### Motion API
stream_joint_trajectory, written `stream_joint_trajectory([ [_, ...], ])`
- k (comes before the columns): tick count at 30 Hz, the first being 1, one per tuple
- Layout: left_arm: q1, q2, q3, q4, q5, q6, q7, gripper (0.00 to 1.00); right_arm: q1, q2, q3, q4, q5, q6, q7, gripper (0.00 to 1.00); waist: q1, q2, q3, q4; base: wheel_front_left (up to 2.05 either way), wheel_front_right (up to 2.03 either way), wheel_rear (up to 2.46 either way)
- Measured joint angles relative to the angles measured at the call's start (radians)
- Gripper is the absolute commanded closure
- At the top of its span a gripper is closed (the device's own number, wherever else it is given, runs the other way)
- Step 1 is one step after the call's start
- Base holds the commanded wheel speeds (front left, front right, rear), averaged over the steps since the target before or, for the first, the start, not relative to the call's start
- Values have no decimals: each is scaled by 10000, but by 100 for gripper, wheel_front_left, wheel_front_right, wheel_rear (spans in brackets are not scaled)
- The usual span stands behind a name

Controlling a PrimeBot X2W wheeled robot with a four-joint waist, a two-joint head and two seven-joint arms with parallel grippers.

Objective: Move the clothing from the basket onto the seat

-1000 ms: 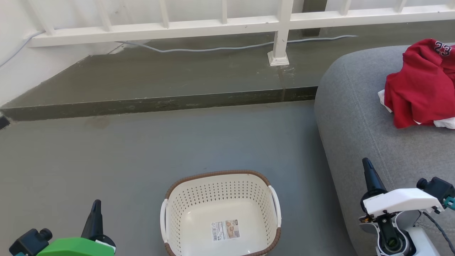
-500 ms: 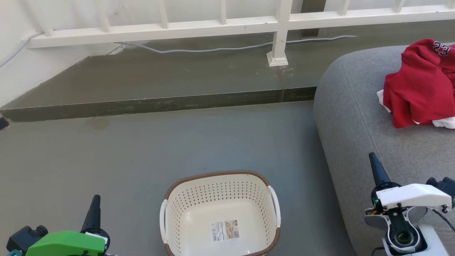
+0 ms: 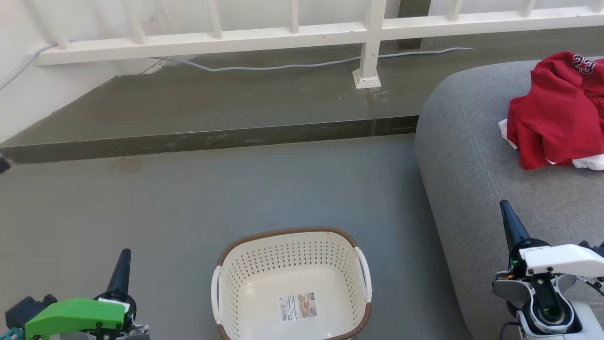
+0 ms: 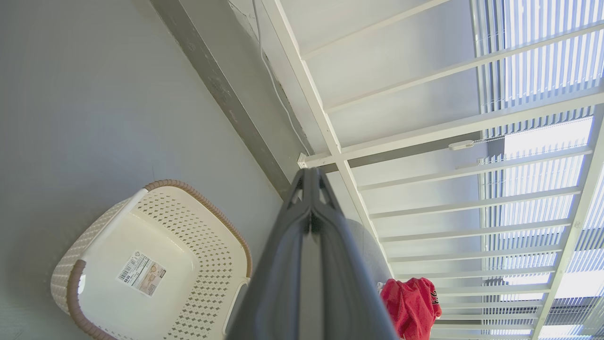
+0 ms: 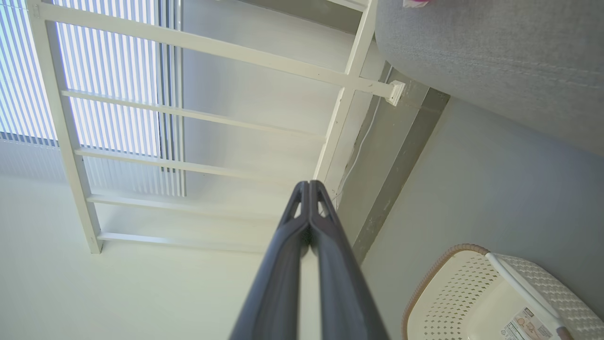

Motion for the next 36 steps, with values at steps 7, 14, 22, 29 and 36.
stream_joint_trajectory([
  [7,-227,-42,88,242,-826,-196,211,100,-38,6,-211,-21,905,56,245,100,0,0,-10,-18,0,0,0],
  [14,-461,-155,276,389,-1590,-351,391,100,-176,17,-458,-52,1762,157,474,100,0,0,-19,-35,0,0,0],
  [22,-682,-203,368,644,-2420,-531,606,100,-177,25,-698,-56,2686,217,719,100,0,-1,-29,-53,0,0,0],
  [29,-795,-211,387,683,-2596,-608,642,100,-178,25,-736,-63,2832,244,732,100,0,0,-30,-54,0,0,0],
  [36,-796,-213,393,721,-2598,-610,642,100,-178,25,-740,-67,2832,244,757,100,0,0,-31,-53,0,0,0],
])
